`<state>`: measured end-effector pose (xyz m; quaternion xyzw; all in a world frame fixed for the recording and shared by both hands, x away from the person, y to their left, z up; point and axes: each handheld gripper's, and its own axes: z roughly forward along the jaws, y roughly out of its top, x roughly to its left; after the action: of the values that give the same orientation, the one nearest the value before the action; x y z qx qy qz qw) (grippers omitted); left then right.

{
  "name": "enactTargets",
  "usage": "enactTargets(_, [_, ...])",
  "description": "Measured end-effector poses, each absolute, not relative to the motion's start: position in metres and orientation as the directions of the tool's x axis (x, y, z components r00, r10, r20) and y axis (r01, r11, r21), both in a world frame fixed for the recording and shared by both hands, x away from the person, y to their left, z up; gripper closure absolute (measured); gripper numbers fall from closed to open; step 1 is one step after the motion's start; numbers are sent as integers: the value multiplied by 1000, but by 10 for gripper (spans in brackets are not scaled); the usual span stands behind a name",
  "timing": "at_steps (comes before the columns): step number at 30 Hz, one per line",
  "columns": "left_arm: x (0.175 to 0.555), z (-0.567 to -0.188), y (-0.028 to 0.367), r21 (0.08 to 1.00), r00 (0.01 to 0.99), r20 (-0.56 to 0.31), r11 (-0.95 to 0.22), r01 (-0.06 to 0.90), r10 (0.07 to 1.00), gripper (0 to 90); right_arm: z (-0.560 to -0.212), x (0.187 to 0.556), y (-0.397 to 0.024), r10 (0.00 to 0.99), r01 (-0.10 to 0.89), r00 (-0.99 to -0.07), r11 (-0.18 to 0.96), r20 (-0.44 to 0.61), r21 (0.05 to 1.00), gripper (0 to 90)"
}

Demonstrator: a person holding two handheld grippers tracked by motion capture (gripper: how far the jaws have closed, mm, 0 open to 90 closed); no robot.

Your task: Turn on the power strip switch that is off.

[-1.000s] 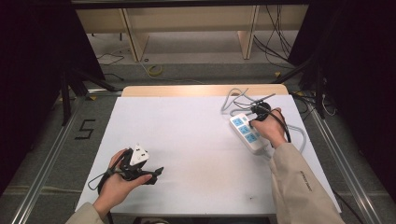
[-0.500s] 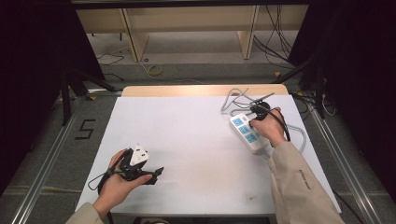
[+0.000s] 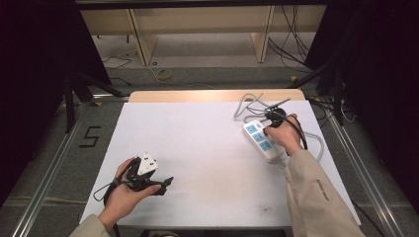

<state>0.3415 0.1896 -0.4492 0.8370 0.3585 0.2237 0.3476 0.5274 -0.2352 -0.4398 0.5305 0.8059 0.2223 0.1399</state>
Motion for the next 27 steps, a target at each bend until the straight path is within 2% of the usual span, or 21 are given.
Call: enactTargets(27, [342, -449, 190, 743, 642, 124, -500, 445, 756, 165, -441, 525, -233, 918, 779, -397, 345, -14, 523, 900])
